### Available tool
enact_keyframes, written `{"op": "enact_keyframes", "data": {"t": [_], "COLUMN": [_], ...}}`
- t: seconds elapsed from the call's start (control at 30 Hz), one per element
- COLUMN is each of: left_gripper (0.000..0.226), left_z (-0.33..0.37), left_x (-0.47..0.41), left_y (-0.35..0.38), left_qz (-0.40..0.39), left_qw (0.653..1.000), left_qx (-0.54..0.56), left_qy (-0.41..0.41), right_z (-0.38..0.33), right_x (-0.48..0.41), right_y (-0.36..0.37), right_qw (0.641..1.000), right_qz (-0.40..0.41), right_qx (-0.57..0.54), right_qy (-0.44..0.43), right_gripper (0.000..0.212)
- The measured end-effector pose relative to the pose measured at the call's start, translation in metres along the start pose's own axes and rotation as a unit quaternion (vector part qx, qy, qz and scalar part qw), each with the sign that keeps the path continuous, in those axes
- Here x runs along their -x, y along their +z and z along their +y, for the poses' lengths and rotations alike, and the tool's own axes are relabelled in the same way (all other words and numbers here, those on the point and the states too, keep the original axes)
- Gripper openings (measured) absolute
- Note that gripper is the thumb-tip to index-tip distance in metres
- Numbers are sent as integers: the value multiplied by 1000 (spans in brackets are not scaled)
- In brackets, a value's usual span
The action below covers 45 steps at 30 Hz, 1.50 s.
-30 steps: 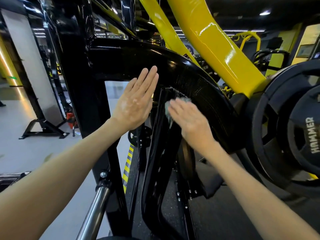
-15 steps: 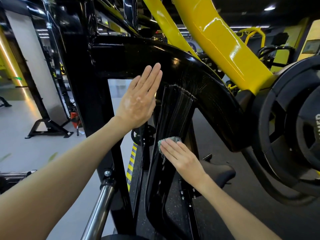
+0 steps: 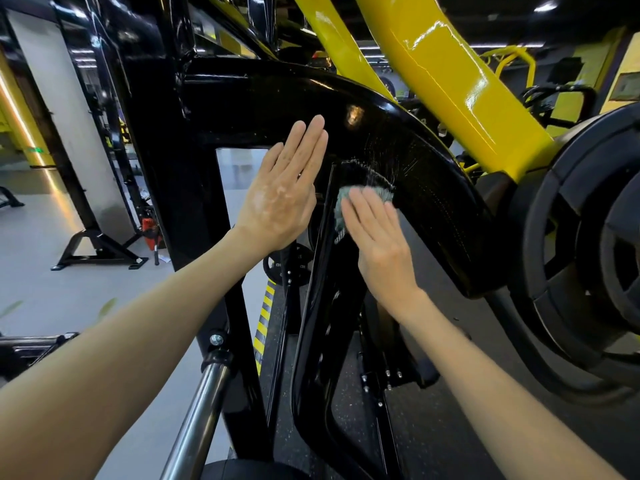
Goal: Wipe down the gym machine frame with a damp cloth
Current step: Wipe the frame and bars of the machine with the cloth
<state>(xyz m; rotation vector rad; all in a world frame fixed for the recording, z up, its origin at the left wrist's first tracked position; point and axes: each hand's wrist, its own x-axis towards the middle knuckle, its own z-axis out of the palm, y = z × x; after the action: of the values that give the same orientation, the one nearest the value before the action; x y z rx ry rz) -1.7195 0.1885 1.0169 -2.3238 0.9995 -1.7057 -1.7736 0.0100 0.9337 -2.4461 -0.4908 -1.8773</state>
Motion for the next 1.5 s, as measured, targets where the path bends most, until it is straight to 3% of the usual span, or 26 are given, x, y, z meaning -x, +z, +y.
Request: {"op": "enact_keyframes", "data": {"t": [0.17, 0.3, 0.4, 0.57, 0.7, 0.9, 1.07, 1.13, 1.33, 1.4, 1.5], "left_gripper": [72, 72, 72, 69, 70, 65, 65, 64, 61, 61, 61], "left_z": [-1, -1, 2, 0, -3, -12, -35, -33, -25, -25, -24], "left_x": [0, 1, 2, 2, 1, 42, 141, 174, 203, 204, 207], "left_y": [-1, -2, -3, -5, -2, -7, -1, 7, 31, 37, 46], "left_qz": [-2, -11, -19, -17, -18, -48, -57, -70, -61, -42, -23], "left_qw": [1000, 1000, 1000, 1000, 1000, 998, 979, 968, 962, 962, 967], "left_qx": [-6, 1, 5, 15, 23, 43, 58, 80, 139, 142, 132], "left_qy": [3, 1, -2, 7, 8, -17, -187, -225, -226, -229, -218], "right_z": [-14, -7, 5, 18, -7, -37, -32, -27, -8, -17, -36], "right_x": [98, 105, 67, -12, 11, 116, 85, 63, -7, 1, 56], "right_y": [10, 3, -8, -19, 2, 18, -3, -7, 1, 9, 27], "right_qw": [983, 957, 973, 998, 999, 974, 952, 964, 996, 999, 999], "right_qz": [-142, -214, -175, -55, -11, -201, -266, -230, -65, -22, -18], "right_qx": [-1, 14, -5, 14, -23, 8, 25, 30, 49, 16, -5], "right_qy": [-118, -194, -150, -19, 44, -107, -152, -133, 23, 46, 49], "right_gripper": [57, 58, 65, 55, 51, 61, 60, 63, 64, 64, 67]}}
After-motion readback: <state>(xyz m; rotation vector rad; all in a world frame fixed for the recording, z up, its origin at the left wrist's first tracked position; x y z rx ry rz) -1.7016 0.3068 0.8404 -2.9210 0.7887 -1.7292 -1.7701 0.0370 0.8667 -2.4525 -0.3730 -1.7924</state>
